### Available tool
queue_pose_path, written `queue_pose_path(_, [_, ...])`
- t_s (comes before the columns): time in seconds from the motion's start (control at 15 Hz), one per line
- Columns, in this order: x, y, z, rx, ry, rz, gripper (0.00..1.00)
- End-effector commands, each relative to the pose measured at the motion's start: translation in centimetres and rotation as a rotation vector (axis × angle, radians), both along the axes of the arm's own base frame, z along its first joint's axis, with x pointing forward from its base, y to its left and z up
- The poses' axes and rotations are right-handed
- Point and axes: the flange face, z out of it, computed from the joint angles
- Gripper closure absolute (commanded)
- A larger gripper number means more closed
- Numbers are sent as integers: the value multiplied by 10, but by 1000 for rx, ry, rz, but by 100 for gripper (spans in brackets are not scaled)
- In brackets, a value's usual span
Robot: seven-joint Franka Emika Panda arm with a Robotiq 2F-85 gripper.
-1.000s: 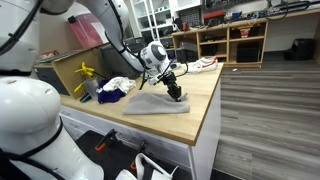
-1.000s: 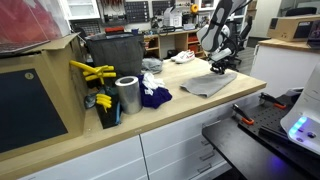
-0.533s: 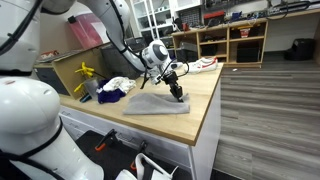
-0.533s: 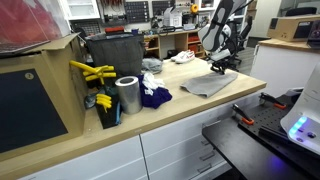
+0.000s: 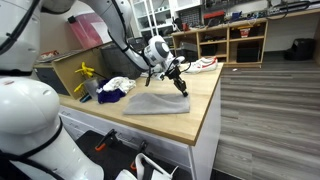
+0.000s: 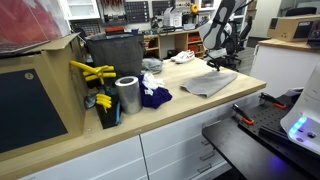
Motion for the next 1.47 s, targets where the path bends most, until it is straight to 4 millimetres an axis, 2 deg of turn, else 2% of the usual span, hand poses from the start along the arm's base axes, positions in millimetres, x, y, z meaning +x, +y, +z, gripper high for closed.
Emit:
queue_pose_path(0.0, [2, 34, 37, 63, -72, 54, 100])
queue_pose_path(0.13, [1, 65, 51, 119, -77, 107, 100])
queue_pose_path(0.27, [-3, 106, 60, 203, -53, 181, 100])
queue_pose_path(0.47, [-17, 165, 54, 318, 19, 308, 100])
queue_pose_path(0.67, [-29, 206, 37, 386, 96, 389, 100])
queue_pose_path(0.93, [-53, 237, 19, 421, 202, 463, 100])
queue_pose_path(1.13, [-71, 245, 16, 444, 286, 500, 100])
queue_pose_path(1.4, [-85, 249, 5, 438, 369, 533, 100])
